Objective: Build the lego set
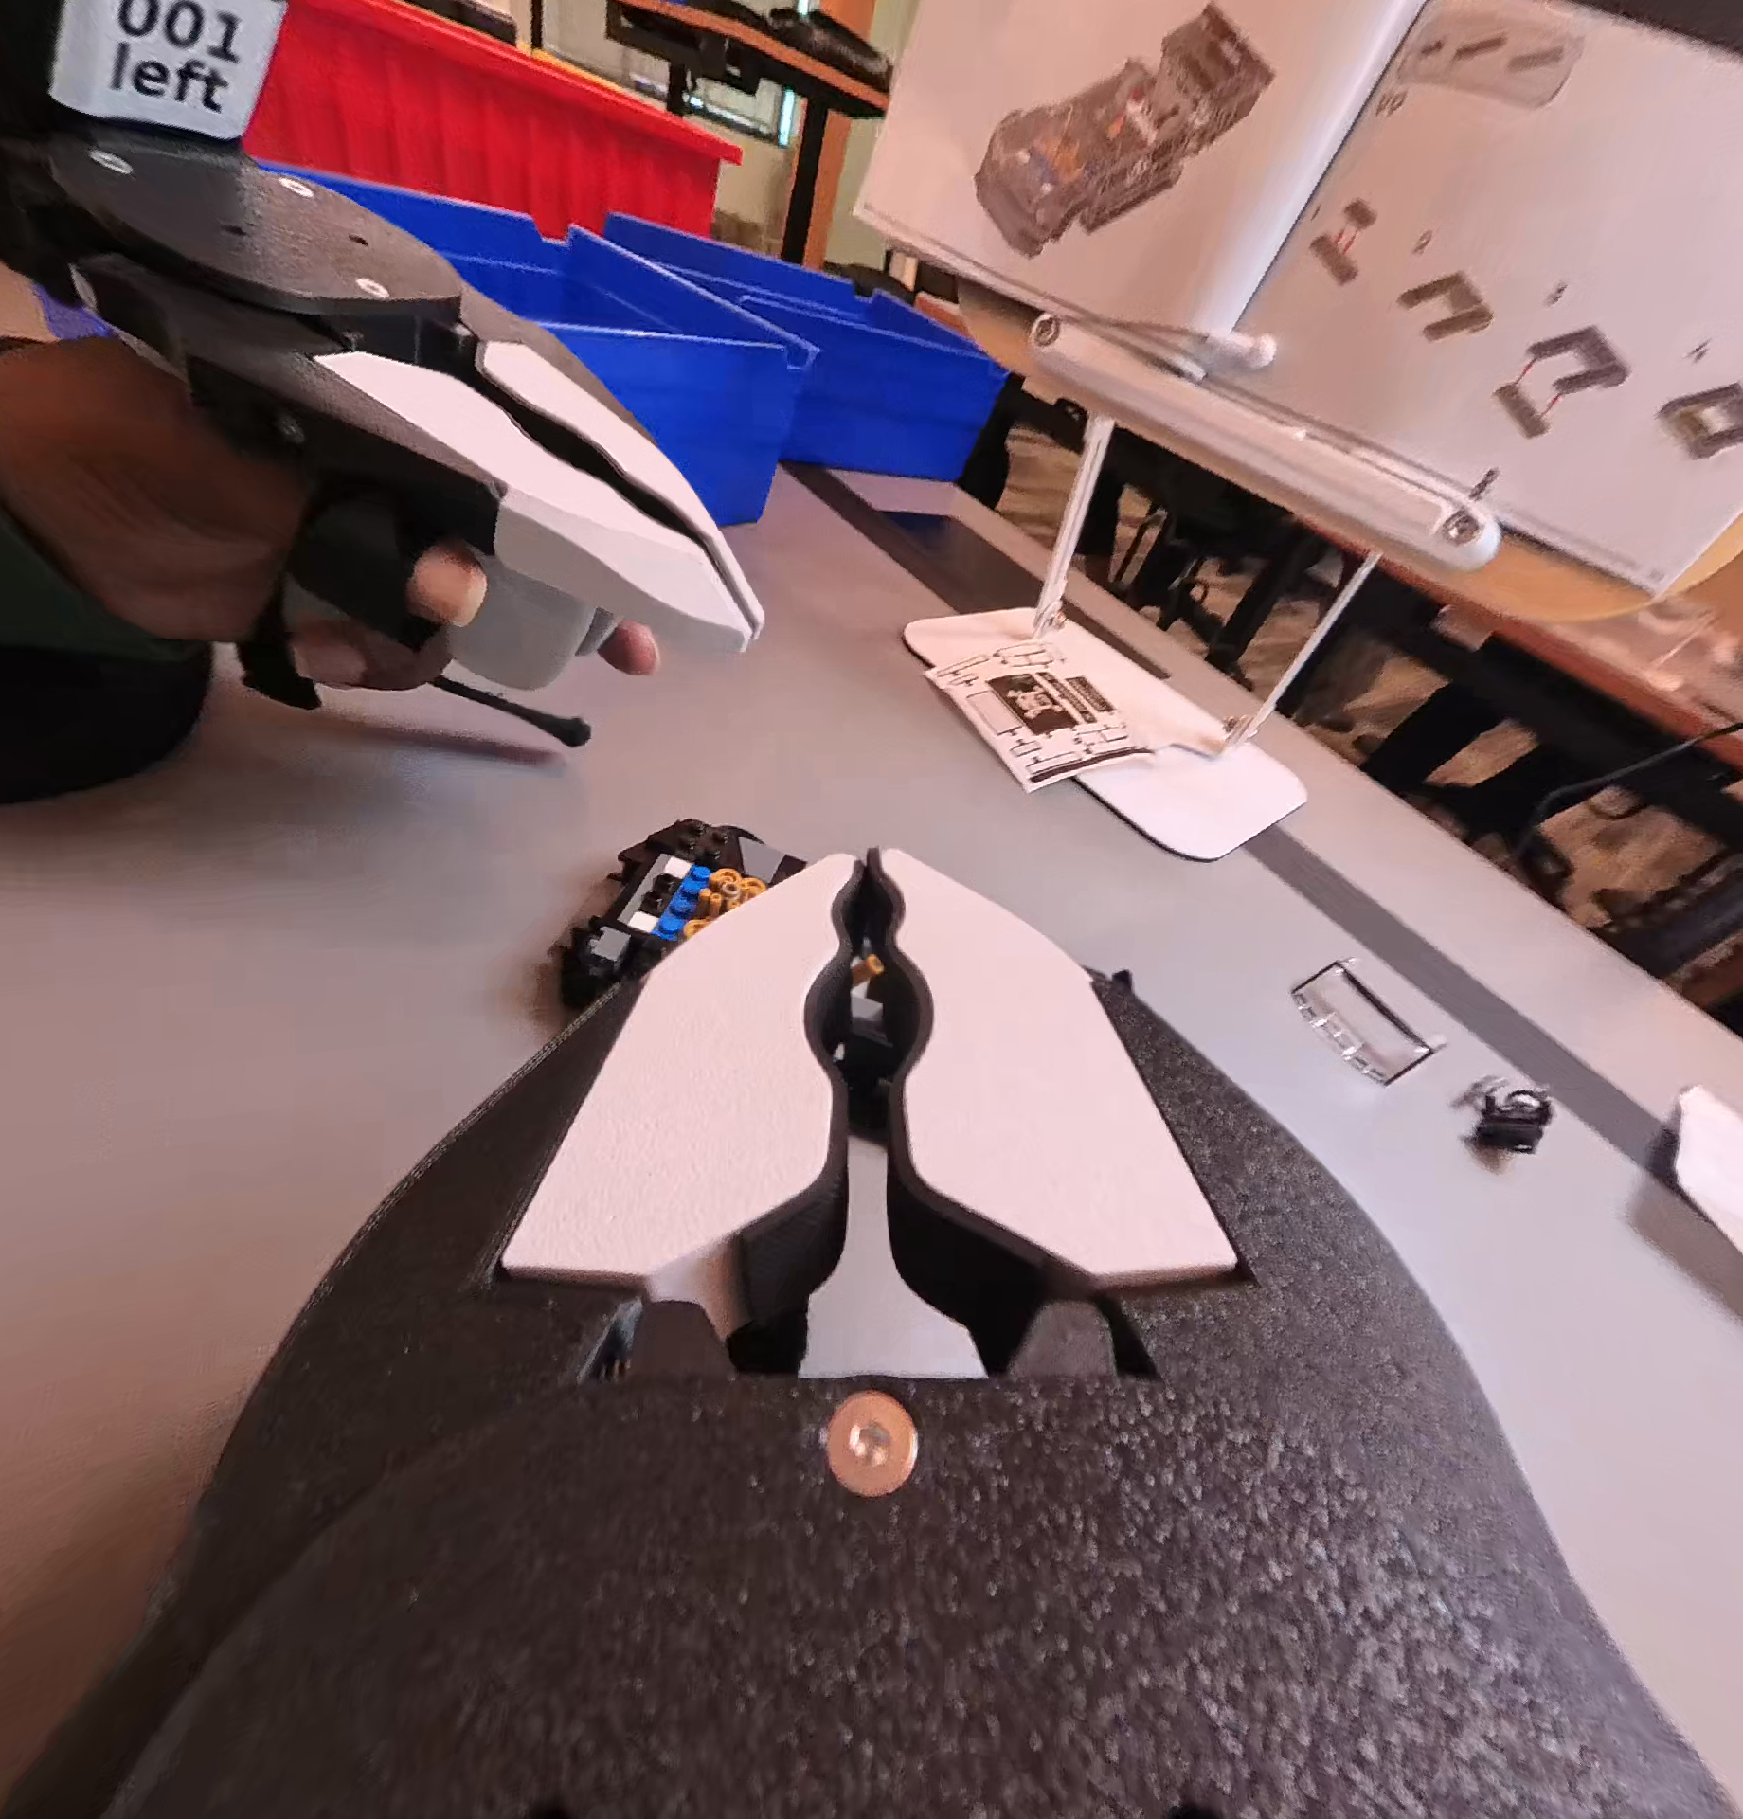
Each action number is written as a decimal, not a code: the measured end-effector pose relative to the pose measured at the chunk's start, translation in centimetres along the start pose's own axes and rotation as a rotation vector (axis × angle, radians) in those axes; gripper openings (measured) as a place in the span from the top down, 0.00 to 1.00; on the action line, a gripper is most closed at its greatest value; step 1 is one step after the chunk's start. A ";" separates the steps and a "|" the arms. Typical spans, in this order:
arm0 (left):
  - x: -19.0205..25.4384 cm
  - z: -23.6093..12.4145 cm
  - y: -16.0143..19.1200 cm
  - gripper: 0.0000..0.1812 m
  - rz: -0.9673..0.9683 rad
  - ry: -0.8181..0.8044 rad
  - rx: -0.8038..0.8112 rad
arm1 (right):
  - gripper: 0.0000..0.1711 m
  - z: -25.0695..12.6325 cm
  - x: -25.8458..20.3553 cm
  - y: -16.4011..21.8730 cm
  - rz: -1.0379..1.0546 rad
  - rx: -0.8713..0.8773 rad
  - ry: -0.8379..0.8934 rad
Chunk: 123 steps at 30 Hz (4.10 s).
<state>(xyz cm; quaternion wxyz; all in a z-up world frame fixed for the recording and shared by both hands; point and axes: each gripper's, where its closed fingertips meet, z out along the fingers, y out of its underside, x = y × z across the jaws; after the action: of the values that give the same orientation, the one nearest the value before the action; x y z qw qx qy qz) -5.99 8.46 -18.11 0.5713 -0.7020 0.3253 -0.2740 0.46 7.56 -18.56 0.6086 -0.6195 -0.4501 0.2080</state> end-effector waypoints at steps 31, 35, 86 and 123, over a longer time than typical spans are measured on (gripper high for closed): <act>0.8 0.8 0.4 1.00 0.095 -0.014 -0.009 | 0.64 0.7 10.1 13.3 0.281 -0.685 -0.062; 0.6 0.8 0.6 1.00 0.096 -0.014 -0.017 | 0.71 1.4 10.8 13.4 0.305 -0.722 -0.081; 1.9 1.0 0.9 1.00 0.146 0.031 -0.044 | 0.85 0.3 15.0 14.4 0.276 -0.705 0.037; 1.8 1.1 1.2 1.00 0.154 0.028 -0.056 | 0.85 3.4 16.0 14.2 0.270 -0.734 -0.023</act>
<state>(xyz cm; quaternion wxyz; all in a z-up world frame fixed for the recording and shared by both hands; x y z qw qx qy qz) -4.15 7.59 -19.44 0.5664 -0.6865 0.3938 -0.2298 10.13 24.53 -27.84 0.3086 -0.8473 -0.4157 0.1186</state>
